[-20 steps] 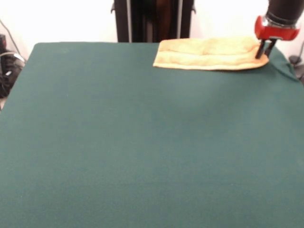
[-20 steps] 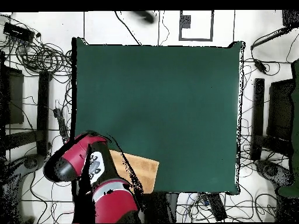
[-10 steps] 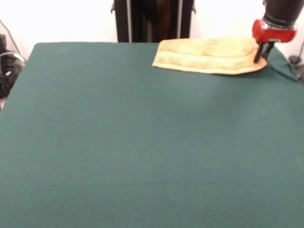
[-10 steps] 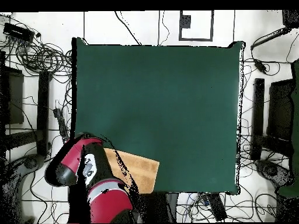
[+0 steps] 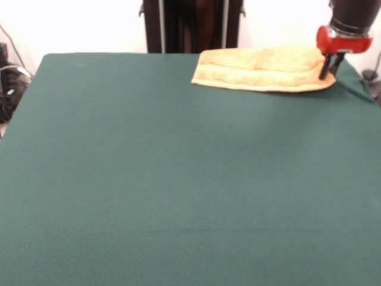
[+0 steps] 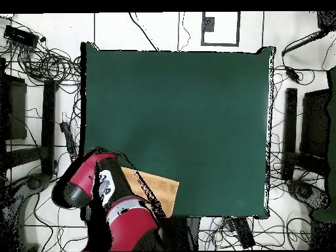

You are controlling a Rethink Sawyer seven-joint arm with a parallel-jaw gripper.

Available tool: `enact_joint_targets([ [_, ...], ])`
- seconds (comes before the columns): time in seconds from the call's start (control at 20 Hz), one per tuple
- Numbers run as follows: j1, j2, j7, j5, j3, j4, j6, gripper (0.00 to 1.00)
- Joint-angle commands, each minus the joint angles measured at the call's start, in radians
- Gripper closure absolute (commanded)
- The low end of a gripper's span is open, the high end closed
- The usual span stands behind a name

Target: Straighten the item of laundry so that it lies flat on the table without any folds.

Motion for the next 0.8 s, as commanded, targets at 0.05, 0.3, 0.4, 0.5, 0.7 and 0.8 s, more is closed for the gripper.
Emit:
enact_joint_targets([
  [0.05, -0.069, -0.046, -0.248, 0.029, 0.164, -0.136, 0.022, 1.00],
  [0.3, -0.107, -0.048, -0.264, 0.050, 0.211, -0.143, 0.071, 1.00],
  [0.4, -0.122, -0.049, -0.270, 0.055, 0.228, -0.147, 0.092, 1.00],
  [0.5, -0.133, -0.054, -0.278, 0.062, 0.242, -0.147, 0.113, 1.00],
  [0.7, -0.149, -0.078, -0.290, 0.076, 0.264, -0.148, 0.159, 1.00],
  [0.8, -0.156, -0.077, -0.290, 0.068, 0.273, -0.144, 0.159, 1.00],
])
